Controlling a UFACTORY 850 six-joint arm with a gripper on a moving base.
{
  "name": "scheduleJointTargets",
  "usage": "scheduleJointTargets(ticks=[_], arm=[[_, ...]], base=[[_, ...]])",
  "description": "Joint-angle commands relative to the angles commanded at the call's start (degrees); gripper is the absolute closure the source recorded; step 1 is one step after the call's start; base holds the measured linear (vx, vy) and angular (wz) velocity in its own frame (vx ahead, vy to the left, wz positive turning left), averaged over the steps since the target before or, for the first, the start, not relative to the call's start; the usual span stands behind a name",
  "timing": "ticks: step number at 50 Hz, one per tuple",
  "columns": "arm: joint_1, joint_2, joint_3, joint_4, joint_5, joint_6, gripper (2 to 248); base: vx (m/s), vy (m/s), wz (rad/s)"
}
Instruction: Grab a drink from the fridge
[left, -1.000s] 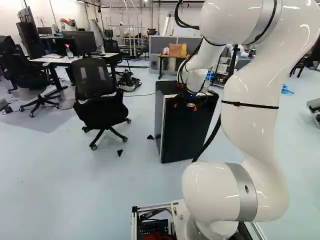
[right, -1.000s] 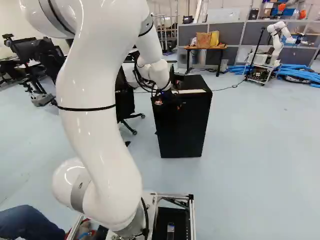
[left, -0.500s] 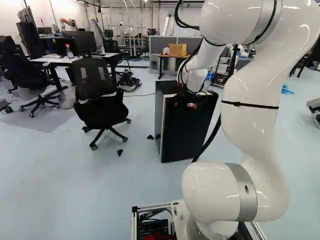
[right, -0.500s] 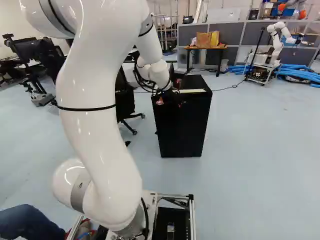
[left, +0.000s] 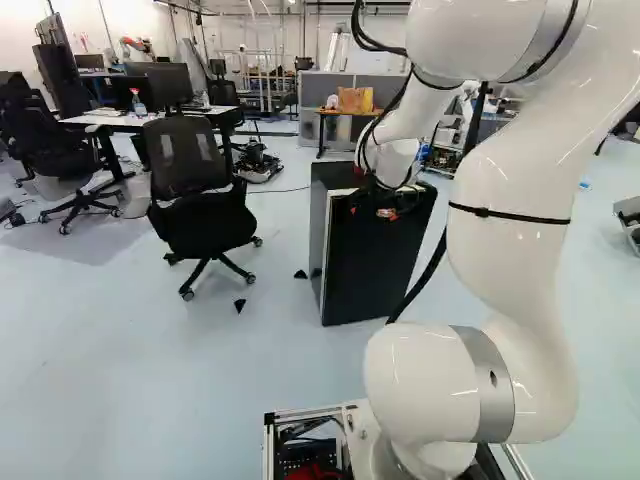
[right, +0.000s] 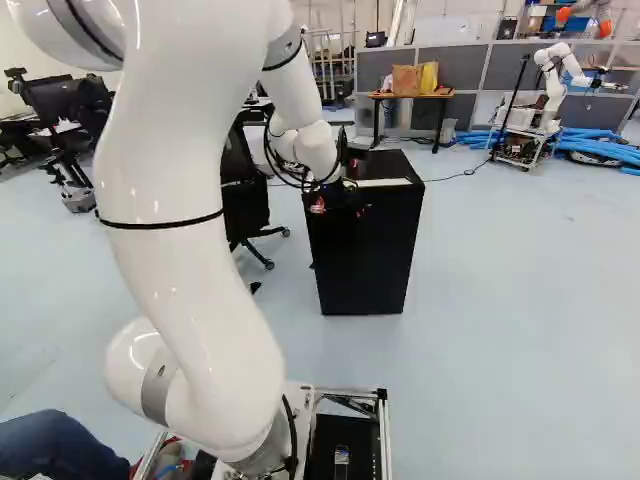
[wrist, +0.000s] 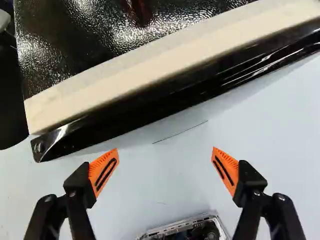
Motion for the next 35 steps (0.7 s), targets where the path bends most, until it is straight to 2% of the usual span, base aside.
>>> scheduleJointTargets(ticks=[17,35], arm=[[-0.21,4.17,5.1,0.0,3.36,0.0,3],[-0.38,8.85,10.54,0.0,11.96,0.0,3]], base=[[0.0,0.0,0.0],[0.0,0.0,0.0]])
